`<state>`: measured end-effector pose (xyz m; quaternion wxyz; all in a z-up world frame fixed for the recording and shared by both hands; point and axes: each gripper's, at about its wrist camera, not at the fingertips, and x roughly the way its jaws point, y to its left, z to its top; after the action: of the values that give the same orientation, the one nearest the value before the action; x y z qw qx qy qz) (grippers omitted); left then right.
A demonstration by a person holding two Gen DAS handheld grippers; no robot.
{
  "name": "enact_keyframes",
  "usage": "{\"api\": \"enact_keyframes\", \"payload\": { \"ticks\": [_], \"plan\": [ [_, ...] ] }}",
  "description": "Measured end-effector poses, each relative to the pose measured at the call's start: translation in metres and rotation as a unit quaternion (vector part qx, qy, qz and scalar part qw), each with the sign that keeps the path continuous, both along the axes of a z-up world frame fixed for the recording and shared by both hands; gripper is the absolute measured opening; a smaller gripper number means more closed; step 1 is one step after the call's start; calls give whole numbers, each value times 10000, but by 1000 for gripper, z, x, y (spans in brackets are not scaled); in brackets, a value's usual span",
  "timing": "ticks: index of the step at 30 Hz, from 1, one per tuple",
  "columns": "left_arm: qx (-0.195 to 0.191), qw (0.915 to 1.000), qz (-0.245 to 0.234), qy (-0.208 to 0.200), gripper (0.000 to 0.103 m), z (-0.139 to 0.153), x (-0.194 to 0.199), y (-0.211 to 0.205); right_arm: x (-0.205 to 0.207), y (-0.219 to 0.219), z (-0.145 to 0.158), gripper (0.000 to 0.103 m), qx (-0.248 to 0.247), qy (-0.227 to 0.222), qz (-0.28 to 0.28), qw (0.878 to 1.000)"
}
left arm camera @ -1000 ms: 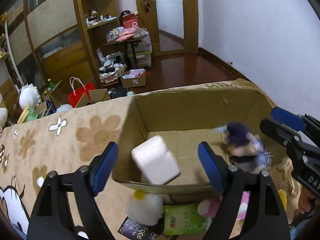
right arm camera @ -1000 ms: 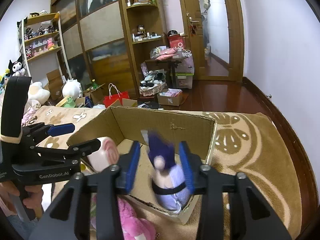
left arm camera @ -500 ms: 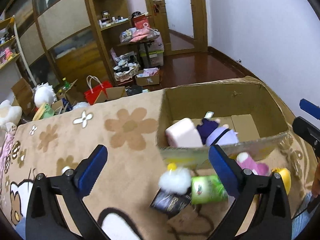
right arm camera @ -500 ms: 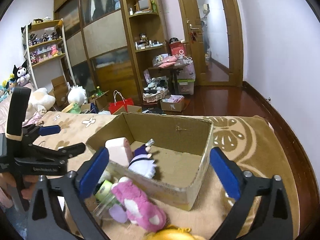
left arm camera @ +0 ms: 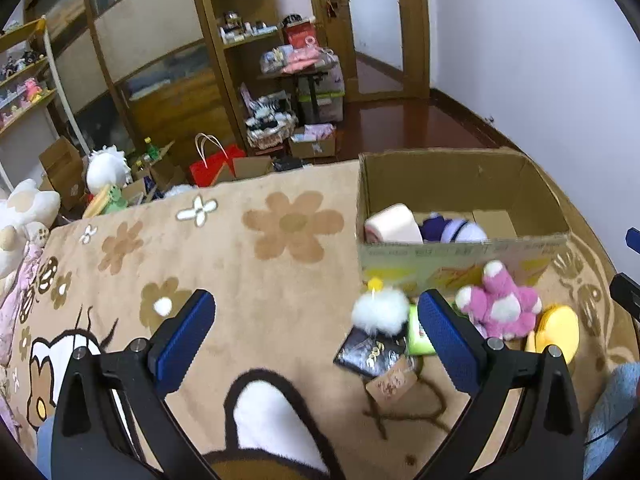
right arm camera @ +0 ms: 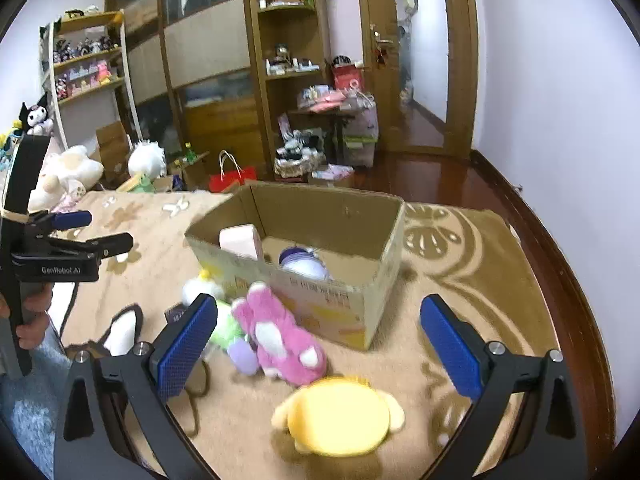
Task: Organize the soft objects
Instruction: 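Grasp the white chick plush with the left tool while the right tool grasps the yellow pouch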
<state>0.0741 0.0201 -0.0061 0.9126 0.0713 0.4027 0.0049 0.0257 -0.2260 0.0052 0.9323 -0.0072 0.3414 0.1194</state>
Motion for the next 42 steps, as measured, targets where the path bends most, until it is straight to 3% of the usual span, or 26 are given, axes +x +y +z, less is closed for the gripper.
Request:
{"api": "enact_keyframes", "payload": {
  "ticks": [13,29,39,42],
  "plan": [
    [-121,9989,-140,438,101,-25,18,-4,-1,-7,-28,103,226,475,-221,9984],
    [42,9974,-152,710,100,-56,52,-23,26,5,-65,103,140,972,-57,9952],
    [-460,9928,8,1110,100,-75,70,-11,41,1,-81,103,173,1348,-223,9905],
    [-441,9918,4,1200,100,-82,74,-11,43,0,-87,103,138,1460,-237,9889]
  ]
}}
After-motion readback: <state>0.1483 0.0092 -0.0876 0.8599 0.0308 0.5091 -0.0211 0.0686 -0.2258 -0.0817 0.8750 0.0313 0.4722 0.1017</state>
